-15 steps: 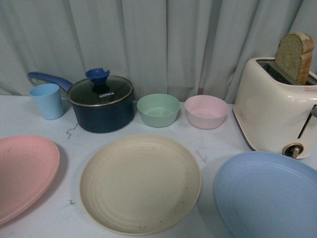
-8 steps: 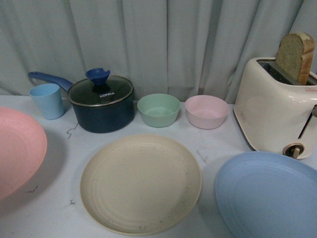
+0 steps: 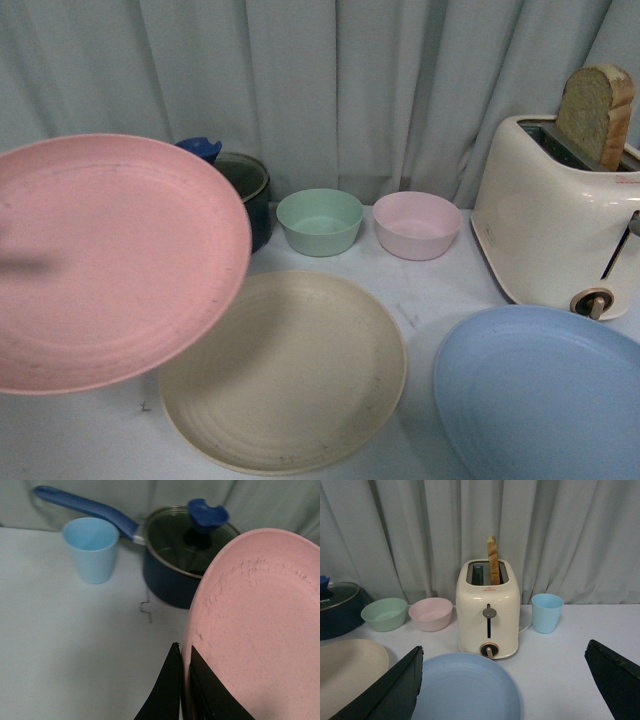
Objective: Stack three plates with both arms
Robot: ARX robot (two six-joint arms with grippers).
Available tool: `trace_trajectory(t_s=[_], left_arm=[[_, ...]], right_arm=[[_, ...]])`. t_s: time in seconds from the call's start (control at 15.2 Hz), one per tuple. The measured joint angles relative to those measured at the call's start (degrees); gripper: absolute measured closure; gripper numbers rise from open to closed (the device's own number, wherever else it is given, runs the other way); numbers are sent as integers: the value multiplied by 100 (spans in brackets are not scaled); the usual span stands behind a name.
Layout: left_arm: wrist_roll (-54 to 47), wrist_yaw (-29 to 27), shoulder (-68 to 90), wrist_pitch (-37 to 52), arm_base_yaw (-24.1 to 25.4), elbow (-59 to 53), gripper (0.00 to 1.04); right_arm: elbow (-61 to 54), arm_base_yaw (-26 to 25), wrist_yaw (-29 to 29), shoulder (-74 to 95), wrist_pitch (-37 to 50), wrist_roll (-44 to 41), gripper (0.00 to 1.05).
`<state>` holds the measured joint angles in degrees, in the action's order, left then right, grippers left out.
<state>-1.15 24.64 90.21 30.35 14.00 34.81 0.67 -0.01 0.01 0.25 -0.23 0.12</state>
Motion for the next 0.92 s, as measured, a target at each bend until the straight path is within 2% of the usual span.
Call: trace_trajectory(t_s=[0.2, 0.39, 0.66, 0.92], left_arm=[[297, -361, 907, 485, -960, 210, 102], [592, -632, 1716, 682, -1228, 671, 102], [721, -634, 2192, 855, -1646, 787, 102], [732, -686, 2463, 990, -1773, 789, 102]], right_arm=[[0, 0, 0, 0, 0, 0, 6], [0, 0, 0, 0, 2, 0, 6], [0, 0, 0, 0, 2, 0, 6], [0, 0, 0, 0, 2, 0, 6]])
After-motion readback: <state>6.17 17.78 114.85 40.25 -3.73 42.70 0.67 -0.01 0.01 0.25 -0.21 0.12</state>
